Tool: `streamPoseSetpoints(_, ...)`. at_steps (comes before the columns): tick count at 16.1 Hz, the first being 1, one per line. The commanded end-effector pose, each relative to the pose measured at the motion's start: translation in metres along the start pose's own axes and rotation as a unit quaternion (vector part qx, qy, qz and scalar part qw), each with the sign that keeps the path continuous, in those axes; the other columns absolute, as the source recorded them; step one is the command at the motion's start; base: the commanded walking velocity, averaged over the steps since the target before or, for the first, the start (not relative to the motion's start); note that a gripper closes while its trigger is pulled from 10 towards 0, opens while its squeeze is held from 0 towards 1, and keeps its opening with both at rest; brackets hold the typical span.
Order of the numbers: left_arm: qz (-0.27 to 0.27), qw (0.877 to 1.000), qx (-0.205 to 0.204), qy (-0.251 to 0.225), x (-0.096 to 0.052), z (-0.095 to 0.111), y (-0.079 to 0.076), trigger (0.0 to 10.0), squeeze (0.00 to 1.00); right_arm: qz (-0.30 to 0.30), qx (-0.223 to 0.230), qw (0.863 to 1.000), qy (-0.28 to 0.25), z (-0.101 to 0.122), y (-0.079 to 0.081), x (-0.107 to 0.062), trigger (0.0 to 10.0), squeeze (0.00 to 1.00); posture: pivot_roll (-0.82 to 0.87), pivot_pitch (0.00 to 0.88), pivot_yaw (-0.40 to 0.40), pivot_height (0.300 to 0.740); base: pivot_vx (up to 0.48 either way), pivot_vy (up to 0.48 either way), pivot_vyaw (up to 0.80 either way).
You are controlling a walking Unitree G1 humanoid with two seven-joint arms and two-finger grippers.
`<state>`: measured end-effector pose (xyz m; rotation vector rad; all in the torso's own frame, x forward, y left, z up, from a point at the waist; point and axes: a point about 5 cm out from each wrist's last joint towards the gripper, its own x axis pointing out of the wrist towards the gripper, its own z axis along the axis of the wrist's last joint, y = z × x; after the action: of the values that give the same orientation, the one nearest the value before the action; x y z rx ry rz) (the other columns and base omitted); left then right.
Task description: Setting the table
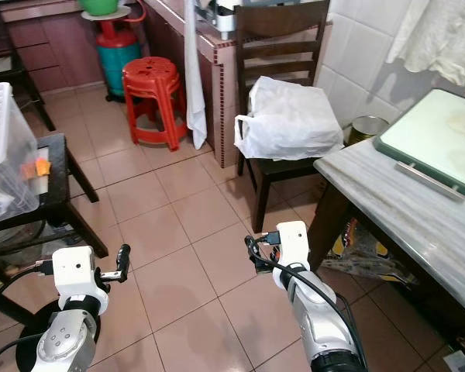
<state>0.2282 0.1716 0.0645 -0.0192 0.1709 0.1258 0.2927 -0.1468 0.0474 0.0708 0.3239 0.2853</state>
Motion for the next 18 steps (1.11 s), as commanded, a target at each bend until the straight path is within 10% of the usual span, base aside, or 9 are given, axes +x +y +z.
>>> streamPoseSetpoints(1,0.001,1.0,0.0,0.005,0.0,-0.001,0.002,10.0,0.0,0.004,0.005,1.0,-0.002,0.003,0.0,0.0,10.0,0.0,-0.02,0.091,0.018,0.74,0.0,0.0,-0.7)
streamPoseSetpoints(18,0.045,0.999,0.012,0.017,0.004,-0.001,0.012,10.0,0.0,0.006,-0.007,1.0,-0.013,0.005,0.001,-0.003,10.0,0.0,-0.02,0.097,0.006,0.74,0.0,0.0,-0.17)
